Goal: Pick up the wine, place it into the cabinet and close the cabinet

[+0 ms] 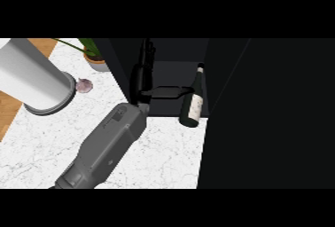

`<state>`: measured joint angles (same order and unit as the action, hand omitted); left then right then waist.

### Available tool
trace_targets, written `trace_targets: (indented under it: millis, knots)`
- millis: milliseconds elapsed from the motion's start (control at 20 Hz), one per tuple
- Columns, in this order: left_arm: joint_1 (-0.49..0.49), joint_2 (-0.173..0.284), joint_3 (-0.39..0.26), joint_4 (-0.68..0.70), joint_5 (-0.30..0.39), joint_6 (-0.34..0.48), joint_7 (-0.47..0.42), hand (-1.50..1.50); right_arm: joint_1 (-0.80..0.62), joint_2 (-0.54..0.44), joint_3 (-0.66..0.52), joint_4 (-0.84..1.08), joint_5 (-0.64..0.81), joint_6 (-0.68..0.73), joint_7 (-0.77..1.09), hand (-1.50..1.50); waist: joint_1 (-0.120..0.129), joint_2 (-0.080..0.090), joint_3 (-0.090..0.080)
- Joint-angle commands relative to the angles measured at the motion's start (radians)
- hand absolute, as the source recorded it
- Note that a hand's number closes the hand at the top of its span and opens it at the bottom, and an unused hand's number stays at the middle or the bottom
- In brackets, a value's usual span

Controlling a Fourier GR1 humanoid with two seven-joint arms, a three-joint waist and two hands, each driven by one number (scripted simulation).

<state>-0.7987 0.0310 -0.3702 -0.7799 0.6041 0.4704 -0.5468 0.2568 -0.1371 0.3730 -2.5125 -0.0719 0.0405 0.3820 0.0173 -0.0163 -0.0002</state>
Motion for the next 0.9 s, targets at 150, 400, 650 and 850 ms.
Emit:
trace_targets:
  millis: [150, 400, 650, 850]
  knots:
    - [0.224, 0.008, -0.090, -0.320, -0.032, 0.059, 0.074, -1.50, 0.056, -0.033, 0.000, -0.185, -0.010, 0.000, 0.038, -1.50, -0.010, 0.005, 0.000]
    - [0.425, 0.088, -0.161, -0.563, -0.052, 0.075, 0.107, -1.50, 0.100, -0.062, -0.027, -0.245, -0.054, 0.005, 0.055, -1.50, -0.010, 0.000, 0.001]
    - [0.525, 0.107, -0.202, -0.738, -0.093, 0.112, 0.138, -1.50, 0.012, -0.041, 0.007, -0.212, -0.011, -0.021, 0.090, -1.50, -0.012, 0.009, 0.000]
    - [0.723, 0.158, -0.276, -0.859, -0.134, 0.106, 0.068, -1.50, 0.030, -0.100, 0.034, -0.184, -0.021, 0.032, 0.106, 1.50, -0.008, 0.009, 0.000]
